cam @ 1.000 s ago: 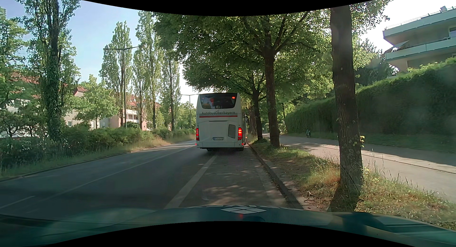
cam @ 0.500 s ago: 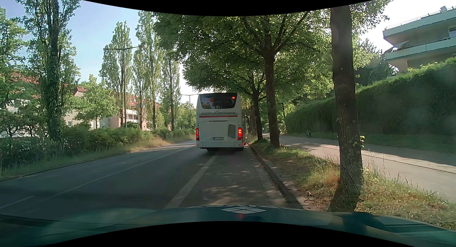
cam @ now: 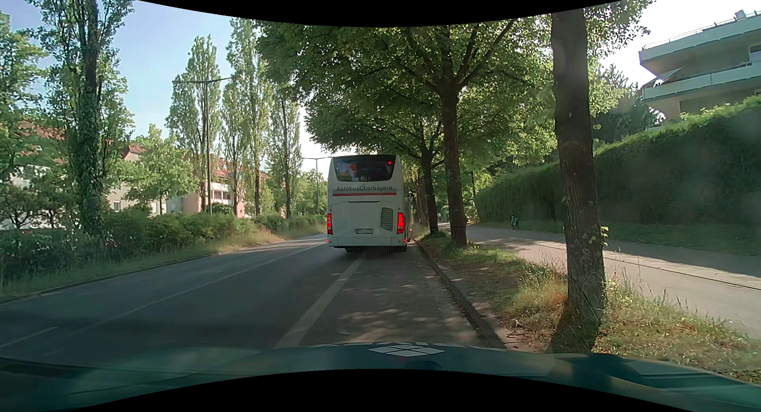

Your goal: Follow the waypoints while adhering to traffic rules and regulations

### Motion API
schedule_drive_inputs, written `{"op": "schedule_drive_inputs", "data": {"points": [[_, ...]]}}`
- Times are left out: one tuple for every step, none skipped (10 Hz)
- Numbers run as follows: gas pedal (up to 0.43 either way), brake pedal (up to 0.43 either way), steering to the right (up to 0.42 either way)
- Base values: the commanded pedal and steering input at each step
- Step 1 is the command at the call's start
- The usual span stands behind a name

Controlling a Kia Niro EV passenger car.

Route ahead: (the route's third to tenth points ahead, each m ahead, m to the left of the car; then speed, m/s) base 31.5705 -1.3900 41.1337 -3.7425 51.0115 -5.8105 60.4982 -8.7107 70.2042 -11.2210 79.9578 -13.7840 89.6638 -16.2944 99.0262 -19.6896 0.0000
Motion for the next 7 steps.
{"op": "schedule_drive_inputs", "data": {"points": [[0.0,0.494,-0.036],[0.0,0.494,-0.036],[0.0,0.494,-0.036],[0.0,0.494,-0.036],[0.0,0.494,-0.036],[0.0,0.494,-0.036],[0.0,0.494,-0.036]]}}
